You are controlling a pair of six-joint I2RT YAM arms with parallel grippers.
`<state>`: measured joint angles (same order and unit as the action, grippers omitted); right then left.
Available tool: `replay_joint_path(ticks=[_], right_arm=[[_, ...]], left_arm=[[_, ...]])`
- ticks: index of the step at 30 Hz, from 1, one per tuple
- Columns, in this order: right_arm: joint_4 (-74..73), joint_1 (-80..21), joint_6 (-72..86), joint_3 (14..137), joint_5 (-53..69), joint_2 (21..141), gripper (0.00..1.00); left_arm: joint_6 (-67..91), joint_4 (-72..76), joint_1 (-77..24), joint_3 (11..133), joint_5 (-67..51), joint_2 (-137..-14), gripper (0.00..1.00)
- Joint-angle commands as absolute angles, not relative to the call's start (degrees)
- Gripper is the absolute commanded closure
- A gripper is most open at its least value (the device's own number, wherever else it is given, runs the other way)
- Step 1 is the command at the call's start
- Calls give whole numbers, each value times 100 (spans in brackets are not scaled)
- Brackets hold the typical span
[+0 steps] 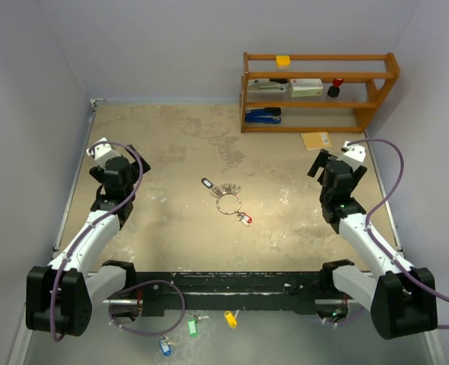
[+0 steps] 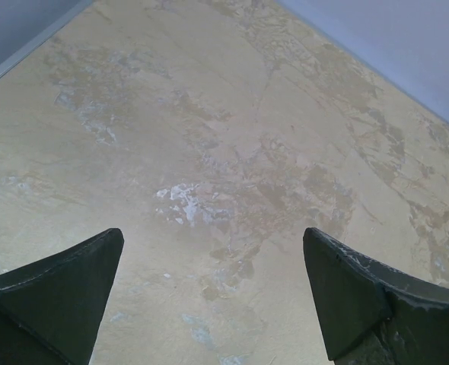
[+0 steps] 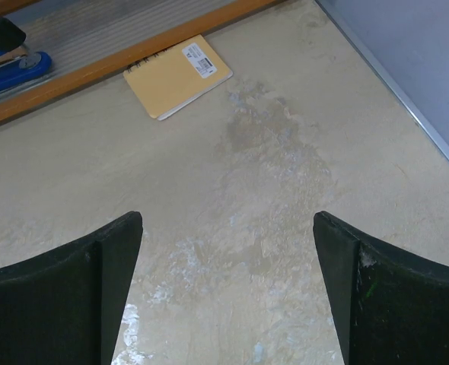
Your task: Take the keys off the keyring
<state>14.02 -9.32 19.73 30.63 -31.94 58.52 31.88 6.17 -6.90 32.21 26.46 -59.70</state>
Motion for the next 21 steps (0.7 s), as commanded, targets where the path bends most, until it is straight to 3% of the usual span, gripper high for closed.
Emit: replay_joint_path(ticks=[1, 13, 16, 18, 21], right_arm=[[1635, -932, 2092, 3177, -3204, 5838, 4], [1709, -932, 1985, 3182, -2975, 5839, 4], [1858, -938, 1588, 3154, -1728, 5889, 10], [1867, -987, 1459, 3131, -922, 5985, 20], [1674, -1546, 1263, 3174, -732, 6213, 26]], left_arm=[[3134, 946, -712, 3281, 2798, -5909, 1], [3312, 710, -712, 3525, 3185, -6117, 1], [3430, 601, -712, 3614, 3172, -6088, 1], [3298, 808, -712, 3521, 2830, -6015, 1], [3219, 1142, -712, 3337, 2418, -5900, 1]])
